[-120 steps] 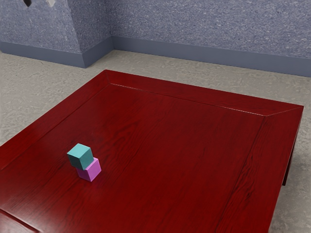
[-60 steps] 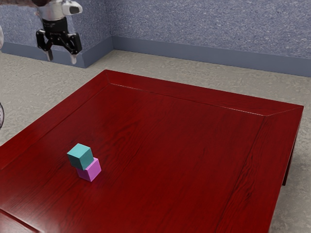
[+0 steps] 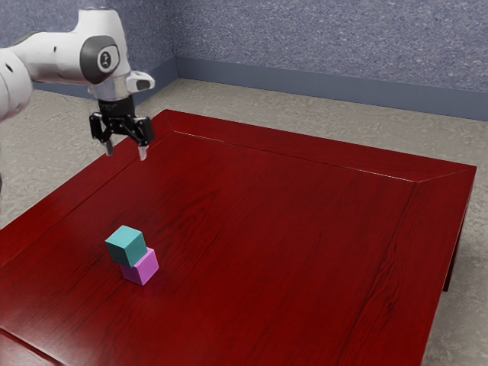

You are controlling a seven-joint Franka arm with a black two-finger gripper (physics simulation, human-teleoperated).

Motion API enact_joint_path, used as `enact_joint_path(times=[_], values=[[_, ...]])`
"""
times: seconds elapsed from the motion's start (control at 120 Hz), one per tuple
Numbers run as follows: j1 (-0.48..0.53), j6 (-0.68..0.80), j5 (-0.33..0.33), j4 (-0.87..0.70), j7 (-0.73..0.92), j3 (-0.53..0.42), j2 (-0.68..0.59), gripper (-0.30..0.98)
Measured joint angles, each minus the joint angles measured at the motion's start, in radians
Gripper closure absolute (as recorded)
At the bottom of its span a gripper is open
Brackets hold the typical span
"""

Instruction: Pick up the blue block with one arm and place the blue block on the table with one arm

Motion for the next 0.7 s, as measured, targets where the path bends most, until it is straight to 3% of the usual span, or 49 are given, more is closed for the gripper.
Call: enact_joint_path(times=[0.392,0.7], values=[[-0.104,0.315,0.098,-0.451,0.057,0.001,-0.229,0.02],[-0.108,0.505,0.117,-0.697,0.084,0.001,-0.311,0.02]])
